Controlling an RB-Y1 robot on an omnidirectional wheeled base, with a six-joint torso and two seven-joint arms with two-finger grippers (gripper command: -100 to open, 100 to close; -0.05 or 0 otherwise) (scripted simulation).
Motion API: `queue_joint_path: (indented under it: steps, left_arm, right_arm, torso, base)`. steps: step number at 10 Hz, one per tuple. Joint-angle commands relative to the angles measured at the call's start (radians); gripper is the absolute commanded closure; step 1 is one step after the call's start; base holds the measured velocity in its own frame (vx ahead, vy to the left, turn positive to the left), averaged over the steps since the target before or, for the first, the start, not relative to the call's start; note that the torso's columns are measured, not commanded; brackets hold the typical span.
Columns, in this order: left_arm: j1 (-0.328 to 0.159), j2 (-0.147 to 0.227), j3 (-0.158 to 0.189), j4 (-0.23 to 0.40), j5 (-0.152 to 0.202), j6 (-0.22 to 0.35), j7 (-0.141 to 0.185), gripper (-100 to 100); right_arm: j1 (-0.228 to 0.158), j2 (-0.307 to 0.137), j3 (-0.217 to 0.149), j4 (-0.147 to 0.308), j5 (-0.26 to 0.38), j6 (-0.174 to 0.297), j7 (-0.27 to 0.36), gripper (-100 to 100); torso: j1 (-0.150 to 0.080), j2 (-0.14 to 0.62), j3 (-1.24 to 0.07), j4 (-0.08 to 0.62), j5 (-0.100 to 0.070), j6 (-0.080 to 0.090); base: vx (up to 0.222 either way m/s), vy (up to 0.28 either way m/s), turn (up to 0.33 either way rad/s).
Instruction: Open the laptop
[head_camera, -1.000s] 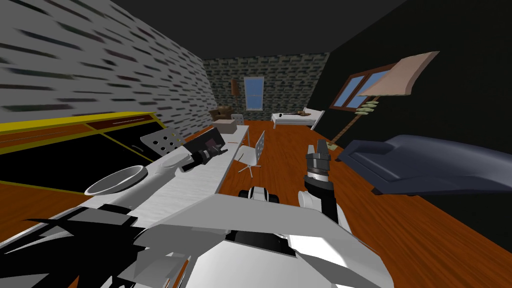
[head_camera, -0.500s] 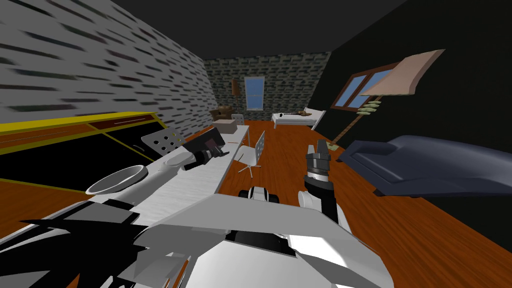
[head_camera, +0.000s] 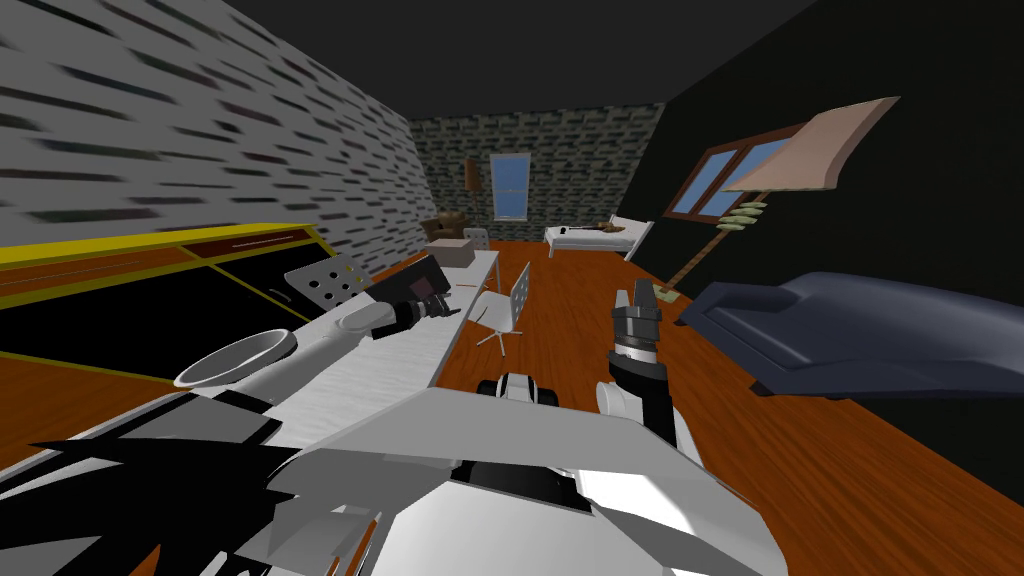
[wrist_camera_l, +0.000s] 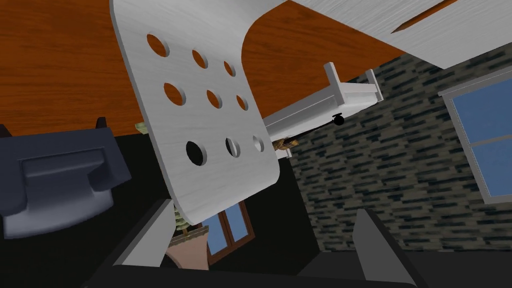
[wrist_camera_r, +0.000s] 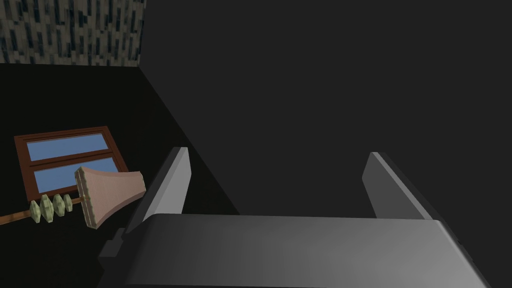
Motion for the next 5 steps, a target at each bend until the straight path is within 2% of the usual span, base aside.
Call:
queue_joint_path:
  steps: [1,5]
  left_arm:
    - [-0.041,0.024,-0.051,0.001,-0.071,-0.035,-0.019,-100]
    - [-0.041,0.024,-0.055,0.001,-0.177,-0.035,-0.019,-100]
  right_arm:
    - [0.000,0.000,0.000,0.000,0.000,0.000,0.000,0]
    - [0.000,0.000,0.000,0.000,0.000,0.000,0.000,0]
  torso:
    - [0.000,0.000,0.000,0.000,0.000,0.000]
    - [0.000,0.000,0.000,0.000,0.000,0.000]
  base:
    - [0.010,-0.011,0.060]
    - [0.008,-0.008,0.004]
